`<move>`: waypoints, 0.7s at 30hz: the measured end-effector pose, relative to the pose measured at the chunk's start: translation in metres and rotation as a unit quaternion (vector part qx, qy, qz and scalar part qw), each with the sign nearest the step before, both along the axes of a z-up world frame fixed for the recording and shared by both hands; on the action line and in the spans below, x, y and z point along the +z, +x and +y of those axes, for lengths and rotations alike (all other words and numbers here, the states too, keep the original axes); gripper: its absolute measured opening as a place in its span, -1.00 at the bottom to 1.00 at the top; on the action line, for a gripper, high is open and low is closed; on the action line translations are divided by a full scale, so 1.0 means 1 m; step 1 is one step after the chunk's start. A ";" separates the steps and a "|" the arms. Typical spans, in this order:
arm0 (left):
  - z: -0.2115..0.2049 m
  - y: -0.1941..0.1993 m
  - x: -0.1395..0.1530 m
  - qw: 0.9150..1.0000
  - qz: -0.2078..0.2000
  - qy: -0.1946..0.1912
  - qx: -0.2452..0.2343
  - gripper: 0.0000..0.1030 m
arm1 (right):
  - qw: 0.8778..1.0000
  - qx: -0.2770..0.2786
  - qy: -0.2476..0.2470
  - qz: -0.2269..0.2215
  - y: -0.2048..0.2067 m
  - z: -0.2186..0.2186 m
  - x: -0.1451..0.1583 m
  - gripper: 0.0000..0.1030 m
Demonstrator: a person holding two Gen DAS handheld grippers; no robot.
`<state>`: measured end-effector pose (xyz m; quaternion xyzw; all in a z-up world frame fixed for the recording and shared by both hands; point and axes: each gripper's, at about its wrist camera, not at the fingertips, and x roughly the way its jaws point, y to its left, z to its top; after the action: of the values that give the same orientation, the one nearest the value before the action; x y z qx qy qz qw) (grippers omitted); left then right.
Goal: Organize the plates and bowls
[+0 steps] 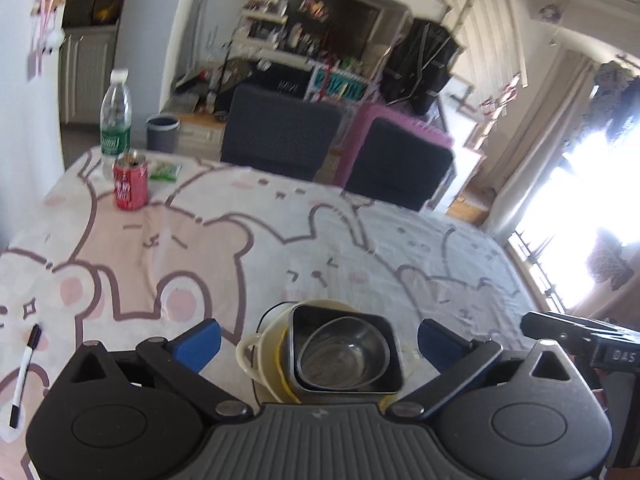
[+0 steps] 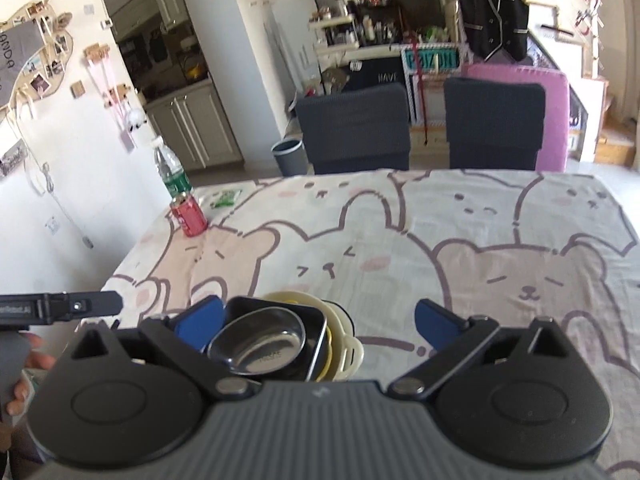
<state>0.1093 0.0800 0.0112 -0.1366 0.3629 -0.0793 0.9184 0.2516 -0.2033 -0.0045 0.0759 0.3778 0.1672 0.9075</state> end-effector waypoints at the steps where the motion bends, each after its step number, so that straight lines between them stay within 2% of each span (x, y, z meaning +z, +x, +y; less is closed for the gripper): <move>1: -0.001 -0.007 0.004 1.000 -0.009 -0.002 -0.006 1.00 | 1.000 -0.005 0.000 -0.006 -0.006 -0.001 0.003 0.99; 3: -0.002 -0.021 0.011 1.000 -0.028 0.005 -0.010 1.00 | 1.000 -0.013 0.002 -0.015 -0.018 -0.002 0.008 0.99; 7: -0.006 -0.048 0.014 0.997 -0.055 0.049 0.002 1.00 | 0.999 -0.025 0.020 -0.036 -0.043 -0.005 0.015 0.99; 11: -0.003 -0.069 0.006 0.996 -0.067 0.058 0.014 1.00 | 0.997 -0.036 0.035 -0.057 -0.064 -0.004 0.010 0.99; 21: -0.001 -0.108 -0.025 0.989 -0.100 0.097 0.048 1.00 | 0.992 -0.064 -0.026 -0.105 -0.112 0.015 -0.027 0.99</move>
<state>0.0015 0.0791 -0.0139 -0.0554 0.2680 -0.0127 0.9617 0.1391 -0.1886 -0.0317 0.0584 0.2793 0.1063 0.9525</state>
